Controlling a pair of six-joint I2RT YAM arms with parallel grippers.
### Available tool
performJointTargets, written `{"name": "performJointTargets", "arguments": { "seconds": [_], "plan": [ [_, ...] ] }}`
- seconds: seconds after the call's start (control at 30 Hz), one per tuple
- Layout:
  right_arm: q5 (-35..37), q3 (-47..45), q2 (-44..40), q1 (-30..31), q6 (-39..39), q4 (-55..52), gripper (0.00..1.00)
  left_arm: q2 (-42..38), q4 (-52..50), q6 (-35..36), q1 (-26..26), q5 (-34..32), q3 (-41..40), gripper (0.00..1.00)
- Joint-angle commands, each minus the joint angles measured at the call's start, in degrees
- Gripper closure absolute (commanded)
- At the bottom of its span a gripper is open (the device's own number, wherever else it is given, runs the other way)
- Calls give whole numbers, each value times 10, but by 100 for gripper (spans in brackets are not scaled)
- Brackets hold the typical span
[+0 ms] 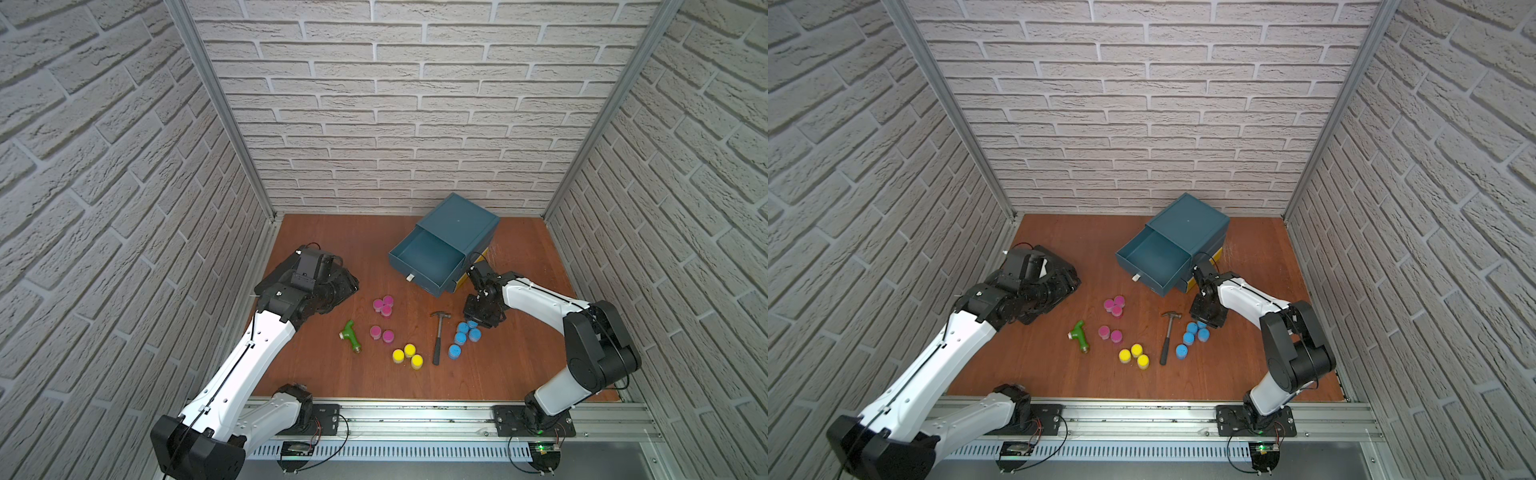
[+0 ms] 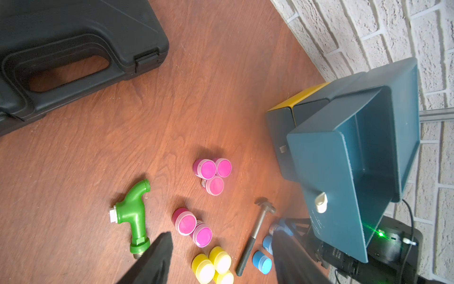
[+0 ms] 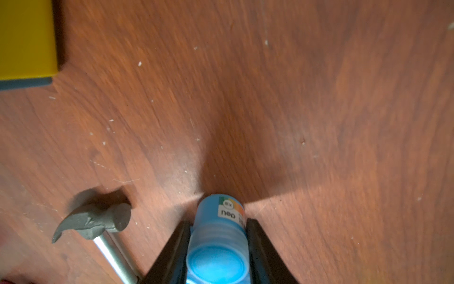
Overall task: Put the paint cans in the drawer according to color
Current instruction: Pick up the paint can at the center of the board, then place the paint can in the drawer.
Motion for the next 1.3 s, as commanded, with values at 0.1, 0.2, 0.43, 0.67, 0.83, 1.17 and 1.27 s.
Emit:
{"name": "performJointTargets", "arguments": {
  "seconds": [0.1, 0.2, 0.43, 0.67, 0.83, 1.17, 1.27],
  "plan": [
    [31, 7, -12, 3, 6, -37, 80, 6, 15, 9, 4, 8, 3, 31],
    [59, 21, -39, 4, 6, -78, 90, 7, 18, 10, 4, 8, 2, 31],
    [131, 197, -140, 8, -35, -227, 96, 15, 29, 24, 3, 20, -2, 32],
    [100, 510, -20, 79, -143, -312, 97, 39, 44, 49, -4, 32, 8, 32],
    [84, 757, 128, 142, -179, -382, 97, 54, 46, 64, -11, 34, 22, 32],
    [31, 899, 292, 164, -189, -382, 97, 47, 45, 66, -27, 31, 21, 33],
    [21, 896, 309, 167, -196, -371, 98, 44, 43, 65, -30, 30, 20, 32]
  ]
}}
